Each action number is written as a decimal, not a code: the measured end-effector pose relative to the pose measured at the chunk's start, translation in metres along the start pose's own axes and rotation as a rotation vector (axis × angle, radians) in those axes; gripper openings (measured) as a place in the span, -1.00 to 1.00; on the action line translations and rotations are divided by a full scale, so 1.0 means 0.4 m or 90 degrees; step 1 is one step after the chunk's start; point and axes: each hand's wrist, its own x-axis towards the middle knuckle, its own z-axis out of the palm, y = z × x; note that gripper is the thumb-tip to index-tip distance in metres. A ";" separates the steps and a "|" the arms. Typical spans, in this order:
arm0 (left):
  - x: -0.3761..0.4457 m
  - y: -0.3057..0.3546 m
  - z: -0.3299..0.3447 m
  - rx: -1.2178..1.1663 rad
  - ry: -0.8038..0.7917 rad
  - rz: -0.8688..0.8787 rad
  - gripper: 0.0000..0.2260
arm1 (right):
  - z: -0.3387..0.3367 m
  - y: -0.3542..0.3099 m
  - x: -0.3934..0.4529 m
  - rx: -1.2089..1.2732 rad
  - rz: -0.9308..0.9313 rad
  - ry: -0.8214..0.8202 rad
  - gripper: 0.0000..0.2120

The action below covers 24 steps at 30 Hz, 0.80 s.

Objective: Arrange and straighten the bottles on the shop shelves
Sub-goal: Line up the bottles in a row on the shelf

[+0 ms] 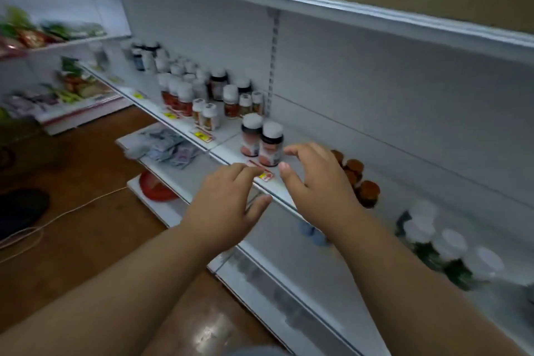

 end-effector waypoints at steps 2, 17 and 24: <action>0.002 -0.078 -0.026 -0.008 0.000 -0.031 -0.55 | 0.058 -0.044 0.058 0.017 -0.010 -0.011 -0.76; 0.364 -0.577 -0.015 -0.009 0.000 -0.095 -0.58 | 0.369 -0.021 0.695 -0.025 0.036 -0.069 -0.75; 0.511 -0.723 0.023 -0.036 -0.026 -0.038 -0.58 | 0.520 0.032 0.945 -0.175 0.186 -0.221 -0.51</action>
